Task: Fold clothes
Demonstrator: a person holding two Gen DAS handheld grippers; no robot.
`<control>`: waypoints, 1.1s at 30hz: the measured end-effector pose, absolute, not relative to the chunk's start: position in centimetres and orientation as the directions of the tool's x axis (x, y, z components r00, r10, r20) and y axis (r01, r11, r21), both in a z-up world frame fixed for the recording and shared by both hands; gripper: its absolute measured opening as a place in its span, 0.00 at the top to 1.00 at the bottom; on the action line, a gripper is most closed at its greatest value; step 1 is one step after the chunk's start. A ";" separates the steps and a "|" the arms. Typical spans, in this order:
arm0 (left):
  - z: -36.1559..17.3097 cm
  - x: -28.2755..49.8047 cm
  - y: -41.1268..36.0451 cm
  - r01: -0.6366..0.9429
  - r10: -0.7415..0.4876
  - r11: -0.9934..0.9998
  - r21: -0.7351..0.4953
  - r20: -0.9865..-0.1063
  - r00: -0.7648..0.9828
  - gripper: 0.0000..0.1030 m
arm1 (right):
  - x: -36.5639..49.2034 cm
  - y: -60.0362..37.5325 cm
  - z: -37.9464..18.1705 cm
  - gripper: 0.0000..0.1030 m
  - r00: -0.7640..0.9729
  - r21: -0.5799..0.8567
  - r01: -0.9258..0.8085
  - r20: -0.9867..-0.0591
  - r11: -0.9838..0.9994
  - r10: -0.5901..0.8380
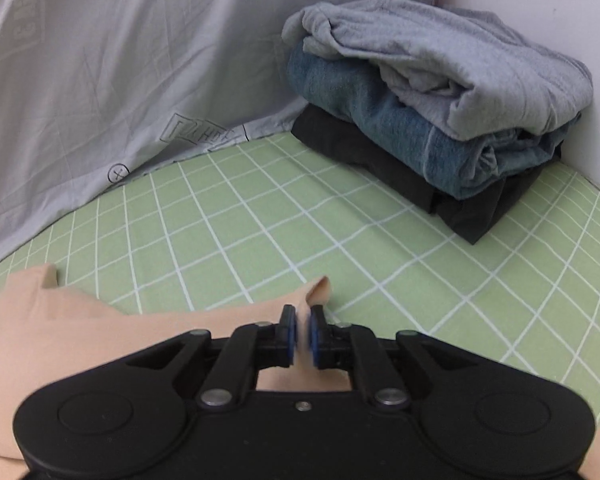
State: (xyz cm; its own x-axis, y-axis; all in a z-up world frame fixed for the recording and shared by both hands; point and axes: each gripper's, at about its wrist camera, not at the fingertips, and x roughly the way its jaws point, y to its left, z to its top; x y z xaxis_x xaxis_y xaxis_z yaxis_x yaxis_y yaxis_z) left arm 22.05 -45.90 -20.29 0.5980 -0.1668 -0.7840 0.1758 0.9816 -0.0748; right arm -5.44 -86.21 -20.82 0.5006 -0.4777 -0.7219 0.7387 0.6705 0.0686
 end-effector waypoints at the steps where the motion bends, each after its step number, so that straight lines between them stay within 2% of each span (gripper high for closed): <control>1: -20.3 22.0 -45.8 0.164 -0.154 0.984 -0.069 -0.790 0.594 0.68 | -5.6 -86.2 -21.0 0.70 0.496 0.066 0.747 -0.719 0.662 -0.488; 2: -20.3 21.9 -45.7 0.154 -0.144 0.986 -0.064 -0.795 0.590 0.40 | -5.7 -86.2 -21.0 0.57 0.489 0.065 0.751 -0.722 0.657 -0.488; 3: -20.2 21.8 -45.6 0.148 -0.141 0.987 -0.065 -0.797 0.587 0.11 | -5.8 -86.2 -21.0 0.32 0.483 0.063 0.755 -0.726 0.652 -0.489; 4: -20.1 21.5 -45.5 0.145 -0.147 0.987 -0.074 -0.791 0.594 0.05 | -5.9 -86.2 -21.0 0.17 0.480 0.062 0.757 -0.728 0.650 -0.489; 6: -19.5 20.6 -45.2 0.149 -0.165 0.985 -0.091 -0.770 0.617 0.05 | -6.1 -86.1 -21.0 0.14 0.496 0.064 0.745 -0.719 0.664 -0.487; 7: -19.3 20.2 -45.3 0.155 -0.164 0.984 -0.086 -0.771 0.615 0.04 | -6.1 -85.9 -21.0 0.04 0.499 0.058 0.737 -0.718 0.674 -0.485; 8: -19.1 19.8 -45.4 0.161 -0.159 0.984 -0.074 -0.777 0.609 0.02 | -6.1 -85.8 -21.0 0.00 0.503 0.051 0.728 -0.717 0.683 -0.482; 15: -18.2 14.6 -45.8 0.216 -0.164 0.975 -0.041 -0.794 0.586 0.02 | -6.4 -84.6 -21.3 0.00 0.569 0.082 0.694 -0.672 0.715 -0.474; 22: -18.0 10.0 -45.5 0.262 -0.183 0.964 -0.042 -0.821 0.541 0.02 | -6.3 -84.7 -21.4 0.00 0.505 0.082 0.727 -0.736 0.681 -0.451; 24: -17.7 9.1 -45.2 0.267 -0.188 0.962 -0.045 -0.821 0.538 0.02 | -6.5 -84.8 -21.3 0.05 0.511 0.090 0.724 -0.735 0.683 -0.446; 25: -17.5 8.7 -45.0 0.264 -0.191 0.963 -0.051 -0.822 0.537 0.02 | -6.6 -84.9 -21.3 0.12 0.515 0.093 0.722 -0.734 0.685 -0.443; 29: -16.7 7.4 -44.1 0.253 -0.193 0.966 -0.060 -0.816 0.544 0.02 | -6.7 -85.0 -21.1 0.30 0.529 0.104 0.703 -0.737 0.703 -0.421; 31: -16.3 6.9 -43.7 0.245 -0.188 0.968 -0.058 -0.812 0.552 0.02 | -6.8 -85.0 -20.9 0.61 0.535 0.104 0.696 -0.735 0.710 -0.417; 32: -16.2 6.7 -43.4 0.240 -0.186 0.969 -0.058 -0.811 0.555 0.02 | -6.8 -84.9 -20.7 0.68 0.538 0.102 0.692 -0.733 0.715 -0.417; 33: -16.0 6.5 -43.2 0.235 -0.187 0.970 -0.062 -0.809 0.557 0.02 | -6.8 -84.7 -20.5 0.80 0.545 0.097 0.681 -0.729 0.726 -0.414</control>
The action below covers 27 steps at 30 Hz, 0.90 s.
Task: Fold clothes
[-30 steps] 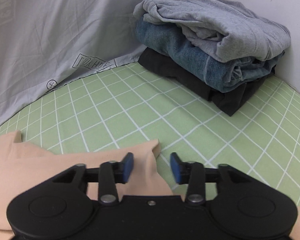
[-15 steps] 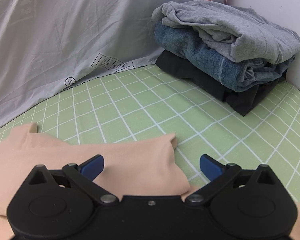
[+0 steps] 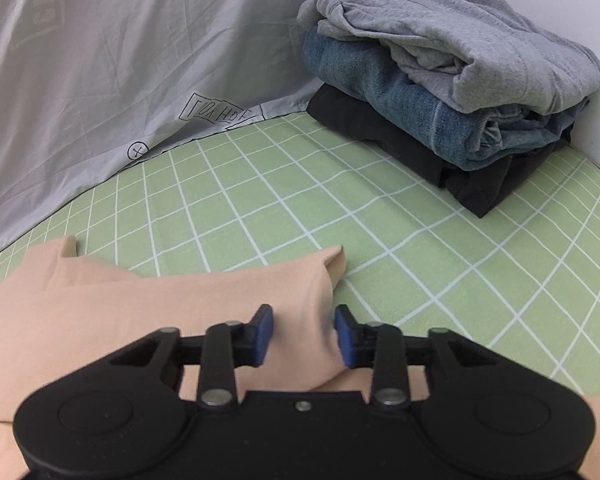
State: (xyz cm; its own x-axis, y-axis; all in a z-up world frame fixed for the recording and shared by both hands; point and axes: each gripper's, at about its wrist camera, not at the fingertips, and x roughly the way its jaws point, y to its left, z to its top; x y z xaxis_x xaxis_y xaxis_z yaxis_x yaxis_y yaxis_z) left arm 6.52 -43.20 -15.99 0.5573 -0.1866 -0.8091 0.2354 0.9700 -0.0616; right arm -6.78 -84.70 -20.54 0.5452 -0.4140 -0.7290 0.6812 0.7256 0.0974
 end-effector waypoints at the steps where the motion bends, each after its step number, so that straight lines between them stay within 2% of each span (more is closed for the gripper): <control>1: -15.8 6.3 -43.0 0.230 -0.189 0.971 -0.068 -0.807 0.559 0.02 | -6.8 -84.5 -20.3 0.89 0.554 0.092 0.669 -0.724 0.737 -0.412; 7: -15.3 5.1 -42.3 0.215 -0.190 0.973 -0.078 -0.801 0.568 0.02 | -7.1 -81.2 -17.4 0.94 0.664 0.075 0.552 -0.642 0.831 -0.383; 12: -15.5 4.2 -42.1 0.219 -0.199 0.972 -0.090 -0.810 0.551 0.02 | -6.3 -74.8 -15.1 0.94 0.782 0.088 0.278 -0.599 0.957 -0.172; 18: -15.7 3.5 -42.1 0.236 -0.223 0.965 -0.111 -0.822 0.524 0.03 | -4.9 -65.3 -17.4 0.93 0.731 0.079 -0.001 -0.680 0.997 0.054; 22: -15.6 3.2 -42.6 0.263 -0.241 0.958 -0.115 -0.821 0.518 0.03 | -5.5 -63.1 -19.5 0.89 0.666 0.095 -0.022 -0.741 0.995 0.085; 23: -15.6 3.2 -42.9 0.272 -0.248 0.955 -0.119 -0.821 0.514 0.03 | -5.9 -62.9 -19.5 0.86 0.665 0.082 -0.026 -0.743 0.996 0.078; 24: -15.6 3.2 -43.2 0.281 -0.256 0.952 -0.122 -0.822 0.509 0.03 | -6.2 -62.9 -19.4 0.78 0.668 0.073 -0.022 -0.741 0.997 0.069; 25: -15.6 3.1 -43.5 0.290 -0.263 0.949 -0.125 -0.822 0.505 0.03 | -6.6 -63.3 -19.1 0.62 0.682 0.079 0.007 -0.729 0.997 0.053; 26: -15.7 3.1 -43.8 0.299 -0.270 0.946 -0.128 -0.823 0.500 0.04 | -7.0 -63.8 -18.7 0.55 0.697 0.088 0.038 -0.716 0.995 0.036; 27: -15.7 3.1 -44.2 0.312 -0.283 0.940 -0.137 -0.824 0.491 0.04 | -7.4 -64.7 -18.4 0.44 0.717 0.108 0.078 -0.697 0.991 0.019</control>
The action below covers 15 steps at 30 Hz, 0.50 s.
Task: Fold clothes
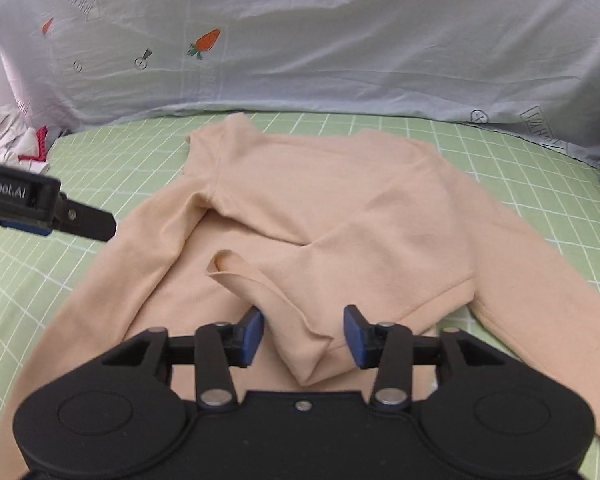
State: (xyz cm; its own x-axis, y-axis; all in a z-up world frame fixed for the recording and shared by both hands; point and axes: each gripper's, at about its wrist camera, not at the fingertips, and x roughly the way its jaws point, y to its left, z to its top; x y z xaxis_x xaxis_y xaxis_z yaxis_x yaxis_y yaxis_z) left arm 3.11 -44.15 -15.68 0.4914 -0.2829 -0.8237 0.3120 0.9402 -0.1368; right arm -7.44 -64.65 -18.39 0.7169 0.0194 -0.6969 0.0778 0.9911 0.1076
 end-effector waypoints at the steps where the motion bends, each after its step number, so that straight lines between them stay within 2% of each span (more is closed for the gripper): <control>1: -15.7 3.1 -44.6 0.329 -0.303 0.932 -0.151 -0.825 0.478 0.04 | -7.9 -65.7 -18.2 0.30 0.730 0.123 0.128 -0.683 0.984 -0.010; 2: -15.7 3.1 -45.1 0.346 -0.322 0.923 -0.166 -0.825 0.464 0.04 | -8.3 -66.9 -18.2 0.21 0.739 0.131 0.200 -0.671 0.971 -0.062; 3: -15.7 3.1 -45.6 0.363 -0.340 0.914 -0.178 -0.825 0.452 0.04 | -8.7 -68.1 -18.3 0.07 0.742 0.139 0.268 -0.661 0.953 -0.113; 4: -15.7 3.0 -46.2 0.382 -0.355 0.905 -0.185 -0.823 0.443 0.05 | -9.0 -69.3 -18.5 0.01 0.736 0.145 0.331 -0.658 0.933 -0.159; 6: -15.7 2.9 -47.5 0.421 -0.378 0.887 -0.190 -0.822 0.425 0.05 | -9.7 -72.2 -19.3 0.01 0.702 0.161 0.444 -0.674 0.881 -0.230; 9: -16.0 2.6 -49.4 0.470 -0.403 0.861 -0.195 -0.825 0.396 0.05 | -11.1 -75.0 -19.9 0.00 0.691 0.166 0.510 -0.663 0.844 -0.287; 15: -16.4 2.6 -52.7 0.545 -0.453 0.809 -0.221 -0.825 0.337 0.05 | -13.3 -77.5 -20.2 0.00 0.641 0.058 0.595 -0.636 0.801 -0.430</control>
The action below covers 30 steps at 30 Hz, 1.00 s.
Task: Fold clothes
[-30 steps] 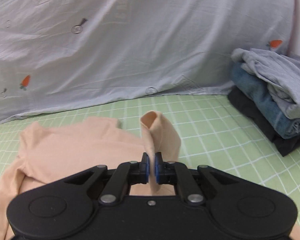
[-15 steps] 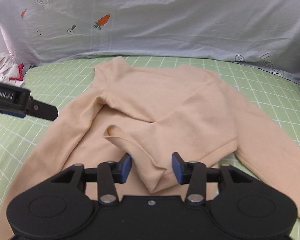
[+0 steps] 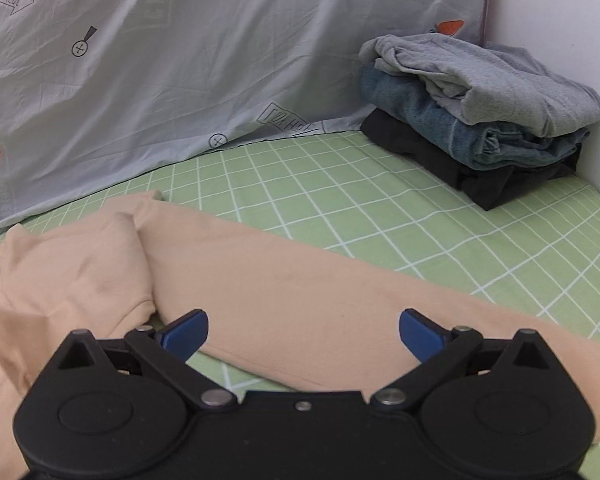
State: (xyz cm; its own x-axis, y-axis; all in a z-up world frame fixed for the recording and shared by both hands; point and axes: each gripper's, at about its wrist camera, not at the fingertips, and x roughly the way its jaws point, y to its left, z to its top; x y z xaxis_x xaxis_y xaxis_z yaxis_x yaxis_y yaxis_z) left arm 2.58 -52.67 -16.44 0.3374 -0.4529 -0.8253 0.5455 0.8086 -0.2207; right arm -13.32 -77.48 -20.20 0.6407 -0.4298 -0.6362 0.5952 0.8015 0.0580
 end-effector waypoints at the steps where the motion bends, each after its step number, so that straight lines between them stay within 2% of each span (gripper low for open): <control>1: -16.5 2.7 -53.1 0.552 -0.467 0.799 -0.237 -0.822 0.325 0.05 | -13.5 -78.0 -20.5 0.00 0.625 0.049 0.616 -0.639 0.786 -0.450; 4: -16.7 2.9 -54.6 0.572 -0.502 0.773 -0.272 -0.815 0.290 0.05 | -13.9 -79.5 -21.4 0.00 0.584 0.050 0.668 -0.654 0.743 -0.481; 10: -18.8 3.1 -57.2 0.619 -0.421 0.769 -0.160 -0.855 0.303 0.07 | -14.8 -80.7 -22.7 0.00 0.562 0.058 0.704 -0.655 0.708 -0.505; 14: -20.0 3.0 -57.7 0.621 -0.385 0.772 -0.137 -0.878 0.285 0.21 | -14.9 -80.5 -23.0 0.00 0.567 0.037 0.697 -0.639 0.716 -0.520; 18: -20.5 2.4 -57.8 0.635 -0.368 0.766 -0.101 -0.879 0.305 0.28 | -14.8 -80.2 -23.2 0.00 0.569 0.014 0.692 -0.627 0.722 -0.532; 19: -20.5 2.3 -57.8 0.639 -0.363 0.765 -0.086 -0.876 0.316 0.32 | -14.8 -80.1 -23.3 0.00 0.569 0.012 0.692 -0.625 0.722 -0.534; 21: -20.4 2.0 -57.9 0.641 -0.351 0.766 -0.055 -0.871 0.345 0.50 | -14.7 -80.1 -23.3 0.00 0.564 0.006 0.693 -0.627 0.721 -0.538; 22: -20.4 2.0 -57.8 0.640 -0.352 0.767 -0.049 -0.866 0.355 0.56 | -14.6 -80.1 -23.3 0.00 0.563 0.005 0.694 -0.627 0.720 -0.538; 24: -20.2 2.0 -57.5 0.632 -0.364 0.772 -0.066 -0.861 0.355 0.86 | -14.6 -80.2 -23.3 0.00 0.563 0.005 0.693 -0.627 0.720 -0.538; 26: -20.0 2.1 -57.3 0.619 -0.375 0.780 -0.086 -0.857 0.354 0.93 | -14.5 -80.2 -23.3 0.00 0.563 0.006 0.694 -0.627 0.720 -0.538; 30: -18.6 1.3 -56.2 0.581 -0.412 0.802 -0.139 -0.833 0.370 0.94 | -14.4 -80.2 -23.3 0.00 0.562 0.006 0.696 -0.627 0.718 -0.540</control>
